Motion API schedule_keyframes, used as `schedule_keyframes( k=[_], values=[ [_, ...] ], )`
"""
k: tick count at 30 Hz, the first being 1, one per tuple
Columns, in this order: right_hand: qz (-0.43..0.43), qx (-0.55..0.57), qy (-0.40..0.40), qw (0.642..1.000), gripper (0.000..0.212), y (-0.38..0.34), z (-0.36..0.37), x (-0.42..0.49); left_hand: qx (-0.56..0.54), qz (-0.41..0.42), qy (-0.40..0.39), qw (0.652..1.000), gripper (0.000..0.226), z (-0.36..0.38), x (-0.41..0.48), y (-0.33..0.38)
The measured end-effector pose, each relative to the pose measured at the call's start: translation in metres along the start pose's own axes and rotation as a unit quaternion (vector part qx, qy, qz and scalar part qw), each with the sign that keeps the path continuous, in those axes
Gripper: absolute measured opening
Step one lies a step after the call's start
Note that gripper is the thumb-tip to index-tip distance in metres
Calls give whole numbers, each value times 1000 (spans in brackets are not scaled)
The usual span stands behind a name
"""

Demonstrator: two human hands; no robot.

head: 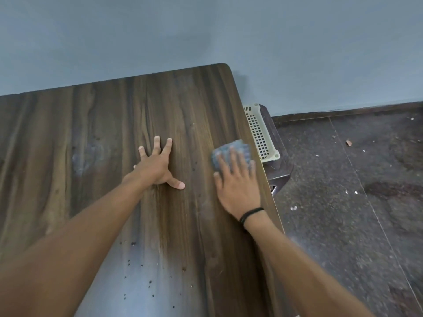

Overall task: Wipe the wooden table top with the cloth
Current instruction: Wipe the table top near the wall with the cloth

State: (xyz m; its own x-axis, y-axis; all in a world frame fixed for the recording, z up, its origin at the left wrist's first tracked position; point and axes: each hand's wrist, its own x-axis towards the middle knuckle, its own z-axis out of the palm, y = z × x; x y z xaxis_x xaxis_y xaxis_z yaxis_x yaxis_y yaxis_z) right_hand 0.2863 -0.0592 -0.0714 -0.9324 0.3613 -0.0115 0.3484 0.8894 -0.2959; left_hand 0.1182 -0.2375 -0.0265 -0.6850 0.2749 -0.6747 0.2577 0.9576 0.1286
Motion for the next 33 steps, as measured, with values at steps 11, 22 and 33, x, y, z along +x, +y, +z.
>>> schedule_keyframes(
  k=[11,22,33],
  values=[
    [1,19,-23,1000,55,1,-2,88,-15,3,2,1000,149,0,5,-1],
    [-27,2,-25,999,57,-31,6,166,-38,-16,37,998,142,-102,81,-18],
    [-45,13,-38,998,54,-41,9,241,-23,2,3,1000,145,-131,121,-13]
  ],
)
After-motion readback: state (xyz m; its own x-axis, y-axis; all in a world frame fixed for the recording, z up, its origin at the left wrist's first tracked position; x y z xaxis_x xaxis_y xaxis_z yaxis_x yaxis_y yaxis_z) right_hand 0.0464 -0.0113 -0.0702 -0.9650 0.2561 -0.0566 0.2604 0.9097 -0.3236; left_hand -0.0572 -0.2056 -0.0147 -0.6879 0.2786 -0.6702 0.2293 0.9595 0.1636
